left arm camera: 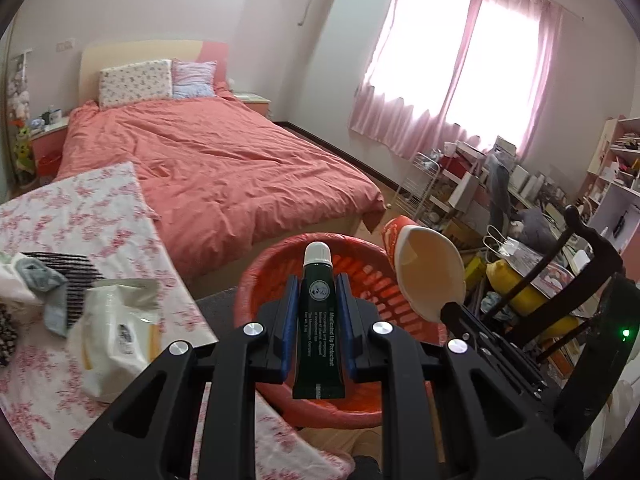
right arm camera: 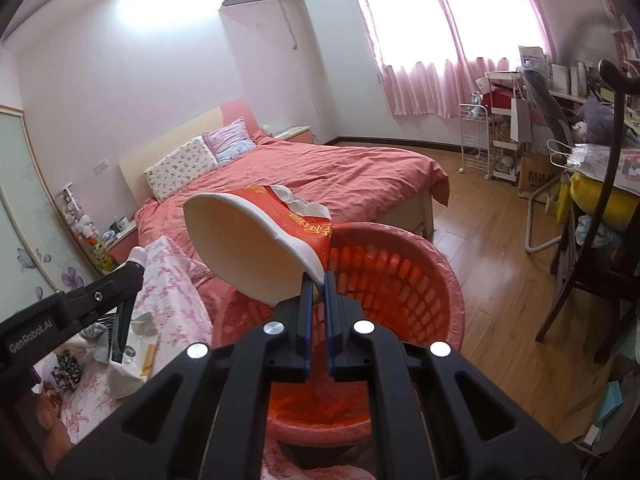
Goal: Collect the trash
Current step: 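Carry cup and tube over the orange basket and open both tools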
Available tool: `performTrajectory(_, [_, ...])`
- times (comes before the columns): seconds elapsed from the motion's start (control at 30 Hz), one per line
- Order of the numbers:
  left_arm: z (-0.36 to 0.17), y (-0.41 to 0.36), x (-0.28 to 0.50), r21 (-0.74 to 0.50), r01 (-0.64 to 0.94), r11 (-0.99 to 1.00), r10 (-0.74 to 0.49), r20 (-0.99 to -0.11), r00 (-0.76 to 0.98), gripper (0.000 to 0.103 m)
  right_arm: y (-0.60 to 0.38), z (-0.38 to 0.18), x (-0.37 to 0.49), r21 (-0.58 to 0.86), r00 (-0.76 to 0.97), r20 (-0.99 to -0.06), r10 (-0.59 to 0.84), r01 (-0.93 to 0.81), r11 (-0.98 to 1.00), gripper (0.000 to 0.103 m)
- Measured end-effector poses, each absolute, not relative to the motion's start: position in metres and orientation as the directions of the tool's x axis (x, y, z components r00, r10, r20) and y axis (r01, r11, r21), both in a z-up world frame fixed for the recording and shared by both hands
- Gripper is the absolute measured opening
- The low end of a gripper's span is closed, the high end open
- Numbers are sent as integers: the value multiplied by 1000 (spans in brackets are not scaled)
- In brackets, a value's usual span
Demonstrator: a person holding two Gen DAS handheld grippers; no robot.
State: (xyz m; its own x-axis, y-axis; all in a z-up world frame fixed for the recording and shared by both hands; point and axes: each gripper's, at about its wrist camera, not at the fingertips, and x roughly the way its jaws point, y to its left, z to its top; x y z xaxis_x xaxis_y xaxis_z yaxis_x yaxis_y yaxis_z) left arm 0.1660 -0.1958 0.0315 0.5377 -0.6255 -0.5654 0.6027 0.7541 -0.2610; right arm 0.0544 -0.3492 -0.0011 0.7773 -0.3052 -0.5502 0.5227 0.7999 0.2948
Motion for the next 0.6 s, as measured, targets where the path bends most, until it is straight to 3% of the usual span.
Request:
performTrajectory(0.43, [13, -227, 172, -291, 636, 715, -652, -607, 455, 19, -370, -16, 62, 321, 760, -576, -300, 549, 772, 7])
performTrajectory(0.53, [7, -230, 177, -294, 631, 718, -644, -623, 444, 19, -375, -20, 65, 327, 758, -584, -290, 547, 771, 12])
performTrajectory(0.6, [3, -230, 179, -292, 626, 723, -637, -634, 439, 31, -379, -22, 65, 333, 758, -588, -283, 545, 769, 13])
